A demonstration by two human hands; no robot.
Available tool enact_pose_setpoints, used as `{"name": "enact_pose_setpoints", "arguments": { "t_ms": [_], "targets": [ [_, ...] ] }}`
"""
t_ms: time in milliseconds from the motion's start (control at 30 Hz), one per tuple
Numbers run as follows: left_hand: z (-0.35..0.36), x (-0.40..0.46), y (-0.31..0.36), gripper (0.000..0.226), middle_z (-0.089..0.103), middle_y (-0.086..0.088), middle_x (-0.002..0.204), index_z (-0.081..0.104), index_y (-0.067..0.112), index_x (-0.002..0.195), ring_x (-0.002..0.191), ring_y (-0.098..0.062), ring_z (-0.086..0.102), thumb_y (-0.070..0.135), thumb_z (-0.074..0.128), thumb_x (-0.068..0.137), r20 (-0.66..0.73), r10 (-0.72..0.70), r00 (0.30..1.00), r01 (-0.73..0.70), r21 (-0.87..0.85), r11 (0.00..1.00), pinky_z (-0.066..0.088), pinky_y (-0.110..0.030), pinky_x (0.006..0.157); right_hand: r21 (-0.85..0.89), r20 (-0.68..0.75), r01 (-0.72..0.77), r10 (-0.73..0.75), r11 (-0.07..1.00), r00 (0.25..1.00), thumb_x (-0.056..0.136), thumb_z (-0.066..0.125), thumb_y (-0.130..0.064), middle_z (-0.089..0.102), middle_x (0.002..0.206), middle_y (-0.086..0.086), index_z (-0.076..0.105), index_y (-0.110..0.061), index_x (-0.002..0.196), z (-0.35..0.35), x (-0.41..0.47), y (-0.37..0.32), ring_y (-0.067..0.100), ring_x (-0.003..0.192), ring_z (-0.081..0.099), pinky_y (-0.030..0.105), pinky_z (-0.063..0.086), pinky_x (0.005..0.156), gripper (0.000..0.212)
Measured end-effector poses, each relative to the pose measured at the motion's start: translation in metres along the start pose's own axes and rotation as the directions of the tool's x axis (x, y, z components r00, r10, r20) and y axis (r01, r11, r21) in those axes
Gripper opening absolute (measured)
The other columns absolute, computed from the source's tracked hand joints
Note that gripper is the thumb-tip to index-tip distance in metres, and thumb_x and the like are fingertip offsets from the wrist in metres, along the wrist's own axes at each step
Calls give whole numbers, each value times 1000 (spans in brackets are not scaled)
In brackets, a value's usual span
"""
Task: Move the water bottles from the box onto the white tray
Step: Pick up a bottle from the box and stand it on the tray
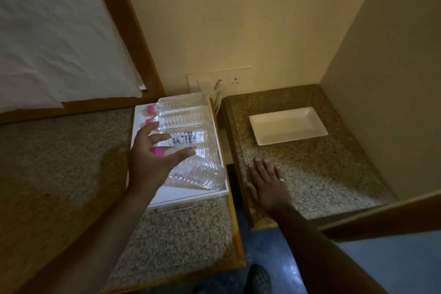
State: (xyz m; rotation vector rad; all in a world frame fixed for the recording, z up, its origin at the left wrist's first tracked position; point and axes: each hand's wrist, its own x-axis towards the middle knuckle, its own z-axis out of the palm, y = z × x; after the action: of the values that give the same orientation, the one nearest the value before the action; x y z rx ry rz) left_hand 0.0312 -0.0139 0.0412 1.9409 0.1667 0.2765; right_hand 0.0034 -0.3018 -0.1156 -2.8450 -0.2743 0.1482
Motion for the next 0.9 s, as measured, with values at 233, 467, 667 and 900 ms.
{"name": "enact_pose_setpoints", "arguments": {
  "t_ms": [233,467,667,900],
  "targets": [
    [29,-15,4,92,70,26,96,52,36,115,106,-4,62,56,92,35,-209,-255,944,192,-280,941,55,-38,90,2,-23,2,-2,1000,1000,99,19,-52,27,160,14,35,-14,152,3,2,1,36,148,17,57,16,117,67],
    [45,-20,10,58,61,20,100,51,43,99,87,26,53,30,91,60,68,-113,991,115,-26,993,39,-6,72,-15,-11,2,-2,1000,1000,100,27,-51,33,157,14,39,-14,149,5,3,4,36,146,24,56,19,113,63],
    [79,3,58,62,67,14,94,60,32,107,87,5,64,38,92,55,189,61,980,-69,36,997,46,-6,70,21,-35,4,-3,1000,999,101,29,-50,41,152,17,48,-11,143,1,0,18,37,140,36,58,27,110,61],
    [191,49,114,64,70,5,103,59,21,112,93,-9,67,34,91,58,280,139,950,-129,-51,990,52,-28,79,-2,-88,37,-37,999,995,99,34,-46,42,152,16,51,-12,142,-3,7,33,38,140,37,58,25,111,57]
  ]
}}
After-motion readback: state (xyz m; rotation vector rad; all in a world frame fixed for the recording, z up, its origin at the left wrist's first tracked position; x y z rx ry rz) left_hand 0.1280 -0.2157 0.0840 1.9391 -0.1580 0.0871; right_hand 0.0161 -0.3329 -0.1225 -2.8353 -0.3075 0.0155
